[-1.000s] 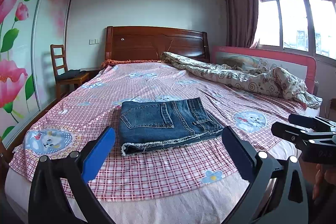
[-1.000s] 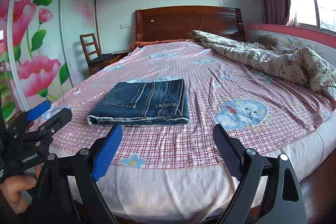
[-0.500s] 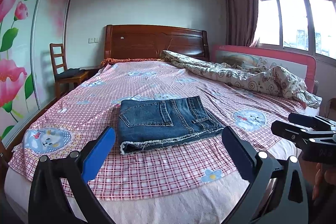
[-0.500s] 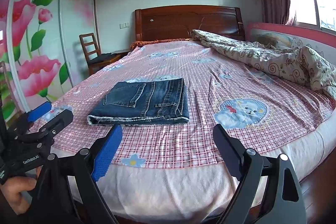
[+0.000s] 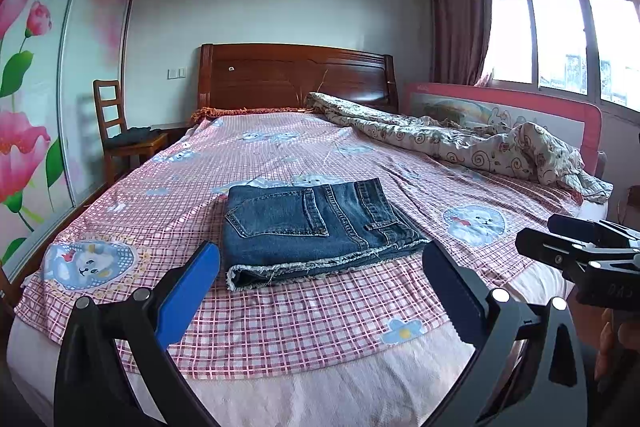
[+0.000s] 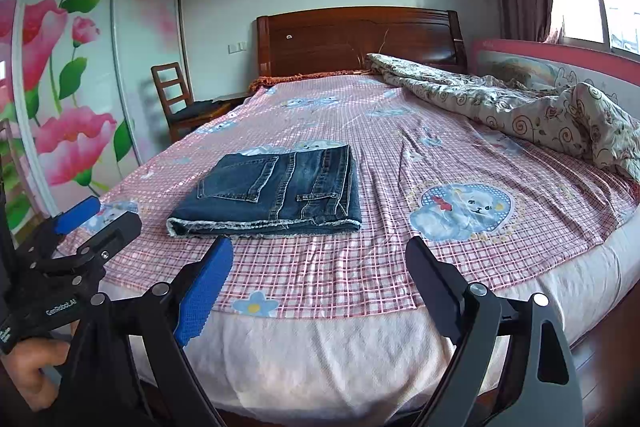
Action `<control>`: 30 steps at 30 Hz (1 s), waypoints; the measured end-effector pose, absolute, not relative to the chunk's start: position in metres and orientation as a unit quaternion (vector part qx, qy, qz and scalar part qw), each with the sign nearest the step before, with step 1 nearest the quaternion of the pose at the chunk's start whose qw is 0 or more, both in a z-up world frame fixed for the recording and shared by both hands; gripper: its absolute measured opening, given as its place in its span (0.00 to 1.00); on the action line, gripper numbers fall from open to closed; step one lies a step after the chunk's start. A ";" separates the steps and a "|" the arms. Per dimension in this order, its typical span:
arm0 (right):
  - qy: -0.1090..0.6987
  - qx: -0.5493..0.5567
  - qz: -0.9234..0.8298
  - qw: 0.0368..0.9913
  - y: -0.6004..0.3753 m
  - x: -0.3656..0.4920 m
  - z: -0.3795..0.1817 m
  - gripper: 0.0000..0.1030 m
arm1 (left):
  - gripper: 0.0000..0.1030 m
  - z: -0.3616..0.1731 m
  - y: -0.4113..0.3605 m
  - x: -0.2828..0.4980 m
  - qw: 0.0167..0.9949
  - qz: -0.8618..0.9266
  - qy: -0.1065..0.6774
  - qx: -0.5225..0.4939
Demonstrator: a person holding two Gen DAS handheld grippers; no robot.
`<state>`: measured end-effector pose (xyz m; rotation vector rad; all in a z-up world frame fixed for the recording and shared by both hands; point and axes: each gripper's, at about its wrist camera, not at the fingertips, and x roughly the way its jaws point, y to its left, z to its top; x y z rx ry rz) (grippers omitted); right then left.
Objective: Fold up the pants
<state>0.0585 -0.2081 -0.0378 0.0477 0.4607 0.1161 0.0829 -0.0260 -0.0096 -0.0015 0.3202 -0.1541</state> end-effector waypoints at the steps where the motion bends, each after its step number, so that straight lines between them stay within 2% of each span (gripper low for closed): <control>1: 0.229 0.023 0.057 0.971 -0.208 0.059 -0.038 0.85 | 0.98 -0.009 -0.026 0.082 0.984 -0.080 0.159 -0.002; 9: 0.240 0.018 0.055 0.969 -0.206 0.060 -0.042 0.85 | 0.98 -0.006 -0.035 0.089 0.981 -0.027 0.189 0.025; 14: 0.244 0.013 0.056 0.968 -0.204 0.061 -0.044 0.85 | 0.98 0.001 -0.032 0.084 0.983 -0.034 0.181 -0.017; 30: 0.249 0.011 0.057 0.967 -0.204 0.060 -0.046 0.85 | 0.98 -0.007 -0.028 0.091 0.976 -0.063 0.206 -0.043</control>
